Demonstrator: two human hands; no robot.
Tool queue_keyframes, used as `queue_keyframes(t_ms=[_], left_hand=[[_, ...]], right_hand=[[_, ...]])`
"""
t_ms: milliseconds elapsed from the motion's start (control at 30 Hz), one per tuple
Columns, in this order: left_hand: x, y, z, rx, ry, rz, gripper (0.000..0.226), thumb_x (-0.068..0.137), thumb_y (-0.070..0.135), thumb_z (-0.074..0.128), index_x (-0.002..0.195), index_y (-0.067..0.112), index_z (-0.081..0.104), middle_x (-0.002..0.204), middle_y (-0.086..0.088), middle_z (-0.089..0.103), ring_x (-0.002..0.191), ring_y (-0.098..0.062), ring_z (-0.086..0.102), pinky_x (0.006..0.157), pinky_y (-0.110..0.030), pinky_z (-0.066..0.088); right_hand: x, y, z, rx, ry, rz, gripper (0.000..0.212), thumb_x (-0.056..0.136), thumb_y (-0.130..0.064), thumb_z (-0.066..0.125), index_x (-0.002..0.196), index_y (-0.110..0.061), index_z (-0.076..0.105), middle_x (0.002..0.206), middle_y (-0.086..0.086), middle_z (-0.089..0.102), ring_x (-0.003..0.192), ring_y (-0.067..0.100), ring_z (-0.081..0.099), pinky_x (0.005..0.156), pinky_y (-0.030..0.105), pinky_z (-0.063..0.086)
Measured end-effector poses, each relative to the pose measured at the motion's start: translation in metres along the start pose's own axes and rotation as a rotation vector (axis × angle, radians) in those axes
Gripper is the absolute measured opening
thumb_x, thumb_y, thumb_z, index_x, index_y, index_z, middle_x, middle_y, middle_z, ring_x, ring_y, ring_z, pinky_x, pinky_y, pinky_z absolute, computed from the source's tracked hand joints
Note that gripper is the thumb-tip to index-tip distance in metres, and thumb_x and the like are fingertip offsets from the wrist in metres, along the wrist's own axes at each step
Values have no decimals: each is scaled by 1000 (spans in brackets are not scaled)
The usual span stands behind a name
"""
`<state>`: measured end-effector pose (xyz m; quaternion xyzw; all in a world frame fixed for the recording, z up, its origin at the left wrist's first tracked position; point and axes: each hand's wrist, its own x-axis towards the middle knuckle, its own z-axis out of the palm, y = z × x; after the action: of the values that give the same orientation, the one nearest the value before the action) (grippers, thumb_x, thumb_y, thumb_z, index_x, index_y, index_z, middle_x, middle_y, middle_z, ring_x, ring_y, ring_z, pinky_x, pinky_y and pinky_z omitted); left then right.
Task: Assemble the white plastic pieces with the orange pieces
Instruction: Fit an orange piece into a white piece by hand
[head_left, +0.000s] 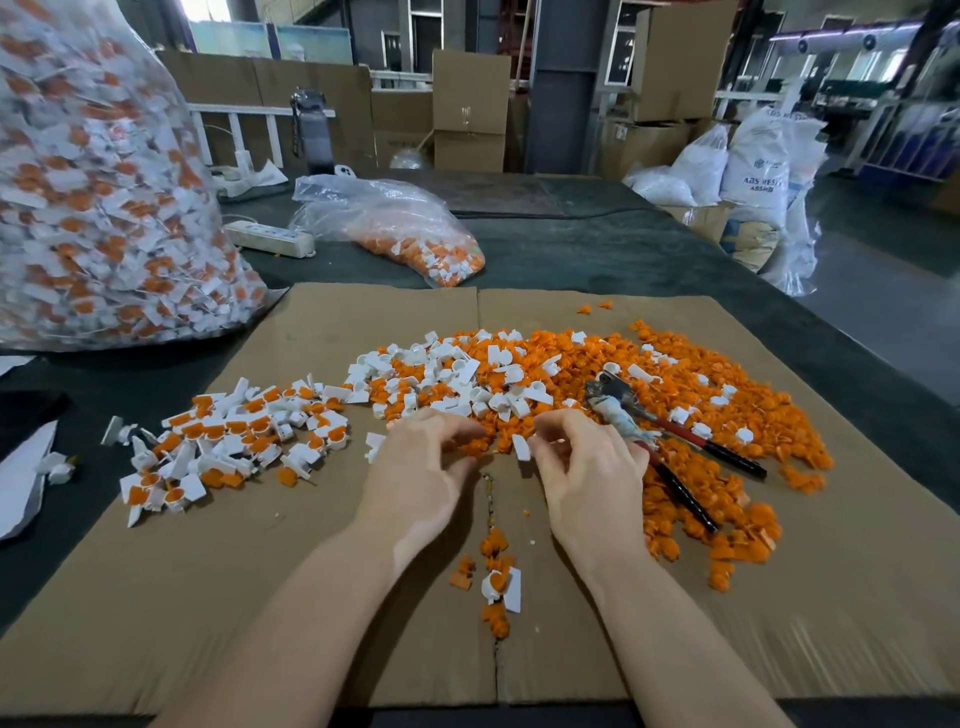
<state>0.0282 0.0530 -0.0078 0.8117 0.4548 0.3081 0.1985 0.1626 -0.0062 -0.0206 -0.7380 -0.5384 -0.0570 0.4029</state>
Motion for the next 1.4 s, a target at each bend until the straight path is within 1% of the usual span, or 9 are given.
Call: queue_keyframes(t_ms=[200,267,400,500,600,867,1067,1233,1400], left_hand=[[3,14,15,-200,5,82,16,81,20,70,97,22,72,86,17,57,85,-2,52,76,-9,39],[4,15,19,-226,45,57,9,81,22,71,89,20,73,81,18,57,81,-1,52,72,-9,38],[4,11,22,-359,65,-85,2,83,24,69,83,25,71,83,11,66,80,-1,58,69,-7,40],[3,8,21,-458,70,-181,2,83,23,70,83,25,71,81,9,68,80,-7,62,75,-21,47],[4,5,22,-457,57,-207,2,84,24,69,86,24,71,82,9,68,81,-8,62,74,-20,47],[5,3,24,-365,40,-191,8,86,25,66,92,29,64,81,17,62,79,0,56,63,-4,38],[4,3,22,-453,20,-218,7,87,22,66,92,25,65,81,7,66,77,-6,61,64,-8,43],[2,4,20,-484,-3,-214,10,87,23,66,96,24,65,83,6,67,79,-7,62,71,-18,48],[1,5,18,-529,-17,-183,6,86,20,66,89,24,64,79,3,67,74,-5,62,70,-17,48]], right_hand=[[0,-1,-3,227,-100,1,14,92,-16,56,103,-18,66,91,-9,66,90,11,60,96,41,38],[0,1,-3,185,-65,23,15,93,-18,54,103,-19,66,91,-7,66,90,13,59,98,34,34],[-3,0,-4,-32,105,64,13,81,-10,66,93,-15,66,79,-3,64,81,17,59,82,28,28],[-8,-5,-2,-192,58,12,11,67,-13,67,77,-13,62,67,-2,61,65,20,59,71,33,36],[-10,-6,-2,-299,-25,-23,11,62,-14,69,69,-13,61,62,0,60,59,23,58,67,34,38],[-7,-2,2,-419,-152,-83,13,74,-11,76,81,-16,67,78,2,63,76,23,60,71,35,41],[-5,-2,-1,-32,-62,-85,7,82,-8,69,85,-7,63,81,5,63,79,22,56,71,36,46],[-3,-1,-3,69,-17,-145,27,87,-2,61,114,-7,64,102,3,61,95,13,55,84,15,40],[-3,-1,-4,254,-7,-72,13,86,-6,64,96,-15,64,87,-10,61,83,3,57,73,12,45]])
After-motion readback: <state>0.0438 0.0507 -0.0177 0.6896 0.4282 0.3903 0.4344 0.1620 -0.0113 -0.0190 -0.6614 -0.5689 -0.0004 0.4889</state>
